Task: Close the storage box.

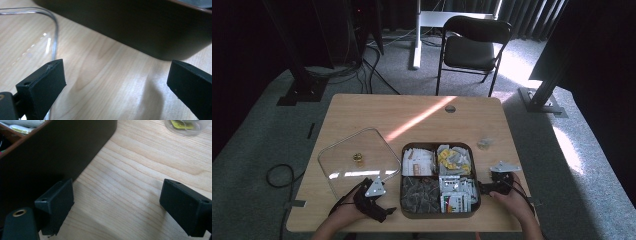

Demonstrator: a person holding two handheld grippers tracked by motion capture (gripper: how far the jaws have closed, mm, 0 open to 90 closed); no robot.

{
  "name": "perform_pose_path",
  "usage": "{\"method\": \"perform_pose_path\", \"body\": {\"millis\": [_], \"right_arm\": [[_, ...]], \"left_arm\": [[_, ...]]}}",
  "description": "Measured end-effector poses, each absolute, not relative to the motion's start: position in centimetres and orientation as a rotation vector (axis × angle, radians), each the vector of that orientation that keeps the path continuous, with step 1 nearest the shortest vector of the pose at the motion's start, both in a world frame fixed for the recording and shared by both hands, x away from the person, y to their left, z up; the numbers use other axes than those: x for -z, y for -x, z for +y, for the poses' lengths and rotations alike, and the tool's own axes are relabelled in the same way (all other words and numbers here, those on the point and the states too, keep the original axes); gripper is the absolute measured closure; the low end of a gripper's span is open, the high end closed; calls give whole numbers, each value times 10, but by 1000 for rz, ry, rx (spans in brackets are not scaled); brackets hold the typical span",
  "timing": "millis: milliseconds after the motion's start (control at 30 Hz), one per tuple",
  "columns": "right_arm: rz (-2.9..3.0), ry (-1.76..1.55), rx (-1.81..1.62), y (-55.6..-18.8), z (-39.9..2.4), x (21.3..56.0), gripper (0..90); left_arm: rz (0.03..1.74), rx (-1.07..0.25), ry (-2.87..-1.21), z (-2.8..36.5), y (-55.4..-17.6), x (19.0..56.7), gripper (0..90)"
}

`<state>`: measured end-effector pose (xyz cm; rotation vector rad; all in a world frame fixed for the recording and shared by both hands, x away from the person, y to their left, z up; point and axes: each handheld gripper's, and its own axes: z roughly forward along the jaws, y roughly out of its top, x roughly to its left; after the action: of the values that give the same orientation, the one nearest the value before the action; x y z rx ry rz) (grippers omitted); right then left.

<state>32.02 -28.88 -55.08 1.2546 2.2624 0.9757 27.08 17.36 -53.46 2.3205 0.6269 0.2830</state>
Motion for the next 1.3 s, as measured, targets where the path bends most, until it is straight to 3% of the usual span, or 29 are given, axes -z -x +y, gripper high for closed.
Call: {"method": "perform_pose_path", "body": {"millis": [667, 1300], "right_arm": [[2263, -1255, -975, -320, -289, 551, 112], [2264, -1255, -975, -320, -289, 551, 112]], "left_arm": [[817, -401, -2195, 194, -283, 527, 19], [1017, -591, -2008, 223, -294, 516, 25]]}}
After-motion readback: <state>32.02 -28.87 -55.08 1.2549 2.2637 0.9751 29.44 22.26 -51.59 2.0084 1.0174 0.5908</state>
